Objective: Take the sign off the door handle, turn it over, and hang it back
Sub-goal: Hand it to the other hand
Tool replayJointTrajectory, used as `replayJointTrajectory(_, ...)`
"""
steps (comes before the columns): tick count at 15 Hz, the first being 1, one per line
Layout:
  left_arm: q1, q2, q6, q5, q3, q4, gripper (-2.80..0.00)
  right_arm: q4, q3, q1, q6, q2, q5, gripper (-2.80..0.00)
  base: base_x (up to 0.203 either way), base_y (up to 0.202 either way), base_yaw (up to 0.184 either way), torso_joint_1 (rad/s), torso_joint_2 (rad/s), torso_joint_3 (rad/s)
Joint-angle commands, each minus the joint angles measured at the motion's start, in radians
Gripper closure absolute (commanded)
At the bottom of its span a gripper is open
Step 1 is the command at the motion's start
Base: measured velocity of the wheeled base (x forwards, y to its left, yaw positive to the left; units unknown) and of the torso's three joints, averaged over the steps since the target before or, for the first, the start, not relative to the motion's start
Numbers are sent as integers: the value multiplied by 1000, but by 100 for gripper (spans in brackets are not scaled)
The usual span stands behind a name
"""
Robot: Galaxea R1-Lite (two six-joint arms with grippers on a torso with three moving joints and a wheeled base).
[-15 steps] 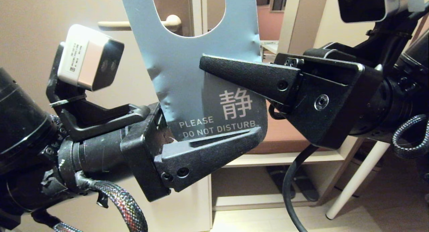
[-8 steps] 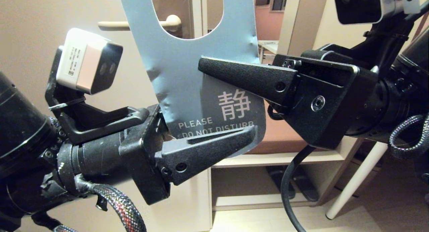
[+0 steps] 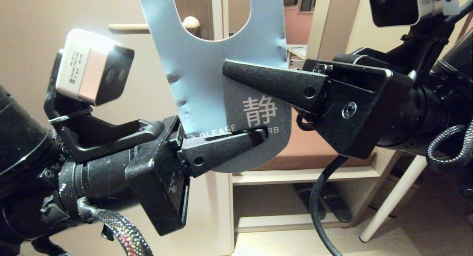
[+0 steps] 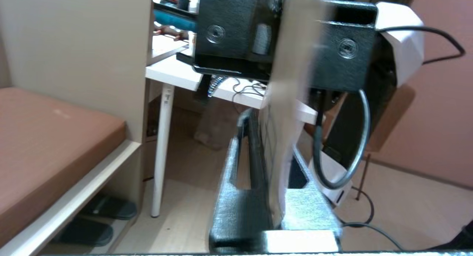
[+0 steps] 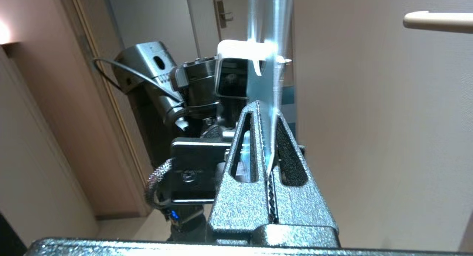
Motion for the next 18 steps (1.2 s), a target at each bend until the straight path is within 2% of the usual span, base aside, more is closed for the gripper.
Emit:
replayJointTrajectory(1, 1, -4, -2, 1, 0, -5, 0, -5, 0, 1, 3, -2, 6, 0, 0, 0, 0, 0, 0, 0)
replayJointTrajectory(6, 1, -4, -2, 1, 1, -5, 0, -5, 2, 1, 3, -3, 2, 0, 0, 0, 0, 0, 0, 0)
replayJointTrajectory(7, 1, -4, -2, 1, 1, -5, 0, -5, 2, 1, 3, -3, 2, -229, 0, 0, 0, 0, 0, 0)
replayJointTrajectory(8, 1, -4, -2, 1, 1, -5, 0, -5, 2, 1, 3, -3, 0, -280, 0, 0, 0, 0, 0, 0)
replayJointTrajectory(13, 3, -1, -2, 1, 1, -5, 0, -10, 3, 0, 3, -3, -16, -280, 0, 0, 0, 0, 0, 0)
replayJointTrajectory(16, 20, -3, -2, 1, 5, -5, 0, -23, 10, -3, 2, -4, -59, -280, 0, 0, 0, 0, 0, 0)
replayJointTrajectory(18, 44, -13, -2, 1, 21, -5, 0, -23, 15, -3, 2, -5, -119, -280, 0, 0, 0, 0, 0, 0)
